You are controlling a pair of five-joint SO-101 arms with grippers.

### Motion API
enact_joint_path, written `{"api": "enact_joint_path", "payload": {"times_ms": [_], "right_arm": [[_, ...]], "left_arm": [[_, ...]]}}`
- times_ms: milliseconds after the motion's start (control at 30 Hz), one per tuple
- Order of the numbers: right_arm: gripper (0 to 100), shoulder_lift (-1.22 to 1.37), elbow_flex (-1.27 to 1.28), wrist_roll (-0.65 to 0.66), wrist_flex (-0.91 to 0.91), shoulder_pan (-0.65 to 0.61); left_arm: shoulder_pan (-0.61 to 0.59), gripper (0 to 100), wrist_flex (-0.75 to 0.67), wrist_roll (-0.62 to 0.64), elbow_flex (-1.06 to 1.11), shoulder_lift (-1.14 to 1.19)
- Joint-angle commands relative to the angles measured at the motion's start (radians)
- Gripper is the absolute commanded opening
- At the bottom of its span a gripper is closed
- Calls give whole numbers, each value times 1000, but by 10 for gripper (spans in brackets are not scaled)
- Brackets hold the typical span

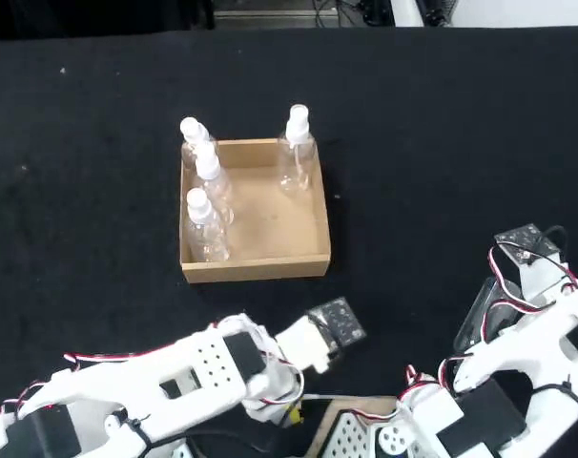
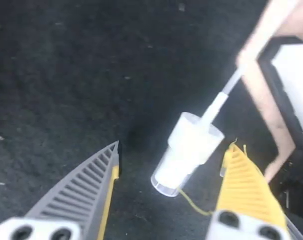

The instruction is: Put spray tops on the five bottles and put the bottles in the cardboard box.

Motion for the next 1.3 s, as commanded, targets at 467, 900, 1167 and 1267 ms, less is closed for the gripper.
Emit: {"api": "enact_joint_path", "payload": {"times_ms": [467, 900, 1167, 1267], "right_arm": [[248, 1, -56, -3, -21, 18], [248, 2, -56, -3, -21, 18], [248, 2, -51, -3, -20, 11], [248, 2, -50, -2, -20, 12]], "left_arm": [[-18, 102, 52, -180, 53, -14], [-306, 102, 494, -512, -186, -14], [-568, 204, 532, -710, -189, -5], [-619, 327, 535, -707, -191, -12]]}}
